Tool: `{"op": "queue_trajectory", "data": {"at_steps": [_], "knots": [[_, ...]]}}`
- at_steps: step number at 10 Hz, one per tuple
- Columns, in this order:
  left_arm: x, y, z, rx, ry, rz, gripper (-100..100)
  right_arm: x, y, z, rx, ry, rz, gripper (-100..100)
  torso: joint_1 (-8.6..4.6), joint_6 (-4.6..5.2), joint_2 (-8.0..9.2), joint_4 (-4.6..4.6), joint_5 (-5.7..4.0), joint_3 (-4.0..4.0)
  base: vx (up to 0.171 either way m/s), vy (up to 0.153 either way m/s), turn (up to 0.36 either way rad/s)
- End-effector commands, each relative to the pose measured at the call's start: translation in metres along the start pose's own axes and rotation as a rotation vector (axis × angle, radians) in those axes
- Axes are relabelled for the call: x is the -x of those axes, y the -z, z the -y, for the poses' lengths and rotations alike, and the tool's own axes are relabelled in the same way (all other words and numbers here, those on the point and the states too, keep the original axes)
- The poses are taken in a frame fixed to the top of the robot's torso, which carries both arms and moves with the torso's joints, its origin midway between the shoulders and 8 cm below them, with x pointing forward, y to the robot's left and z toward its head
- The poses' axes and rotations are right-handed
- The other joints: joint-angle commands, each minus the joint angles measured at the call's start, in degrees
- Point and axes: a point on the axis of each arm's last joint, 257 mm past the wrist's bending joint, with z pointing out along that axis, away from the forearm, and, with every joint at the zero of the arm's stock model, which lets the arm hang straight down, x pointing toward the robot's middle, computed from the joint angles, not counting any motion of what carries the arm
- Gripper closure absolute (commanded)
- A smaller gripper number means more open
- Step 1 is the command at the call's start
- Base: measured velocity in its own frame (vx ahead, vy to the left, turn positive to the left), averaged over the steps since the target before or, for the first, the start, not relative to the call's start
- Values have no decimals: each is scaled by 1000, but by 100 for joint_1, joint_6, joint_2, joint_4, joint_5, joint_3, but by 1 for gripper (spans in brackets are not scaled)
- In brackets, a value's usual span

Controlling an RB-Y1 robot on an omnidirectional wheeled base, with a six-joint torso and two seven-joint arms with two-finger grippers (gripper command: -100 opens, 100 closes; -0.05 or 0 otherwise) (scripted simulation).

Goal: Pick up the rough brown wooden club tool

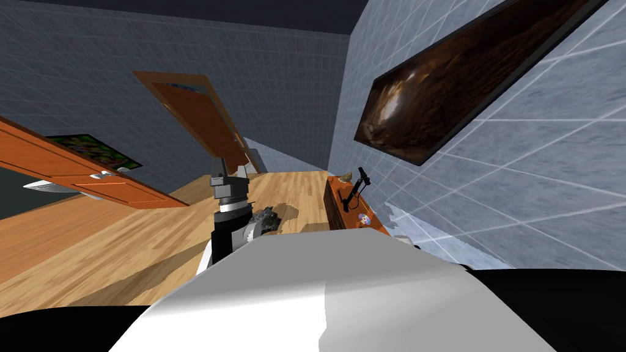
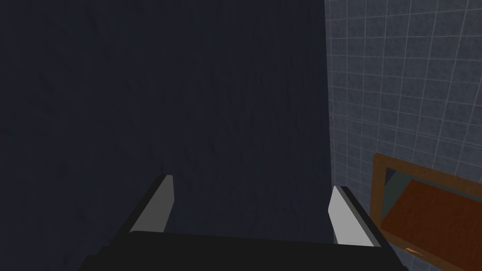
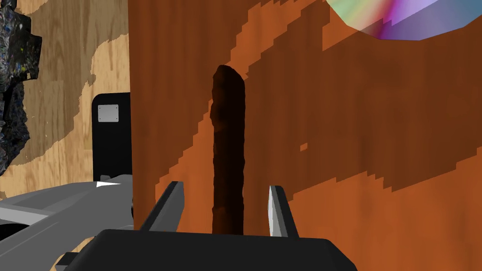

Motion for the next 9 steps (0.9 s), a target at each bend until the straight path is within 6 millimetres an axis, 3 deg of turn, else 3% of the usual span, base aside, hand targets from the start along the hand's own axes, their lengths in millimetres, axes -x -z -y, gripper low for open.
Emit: {"op": "queue_trajectory", "data": {"at_steps": [1, 4, 5, 6, 7, 8, 9], "knots": [[0, 0, 0, 0, 0, 0, 0, 0, 0, 0, 0, 0, 0, 100, 0, 0, 0, 0, 0, 0, 0, 0, 0], [0, 0, 0, 0, 0, 0, 0, 0, 0, 0, 1, 0, 0, 100, 0, -1, 1, 1, -2, 1, 0, 0, 0], [0, 0, 0, 0, 0, 0, 0, 0, 0, 0, 1, 0, 0, 0, 0, -1, 2, 1, -2, 1, 0, 0, 0], [0, 0, 0, 0, 0, 0, 0, -1, 12, -10, 1, -3, -1, 100, 0, -1, 2, 1, -2, 1, -9, 42, 31], [0, 0, 0, 0, 0, 0, 0, -3, 21, -17, 2, -6, -2, 100, 11, -1, 4, 1, 3, 2, -29, 75, 37], [0, 0, 0, 0, 0, 0, 0, -4, 16, -13, 5, 1, -1, 100, 24, 0, 12, 3, 6, 7, -15, 32, -4], [0, 0, 0, 0, 0, 0, 0, -5, 17, -14, 3, -2, -1, 0, 15, -1, 9, 2, 0, 6, -2, 6, -1]]}}
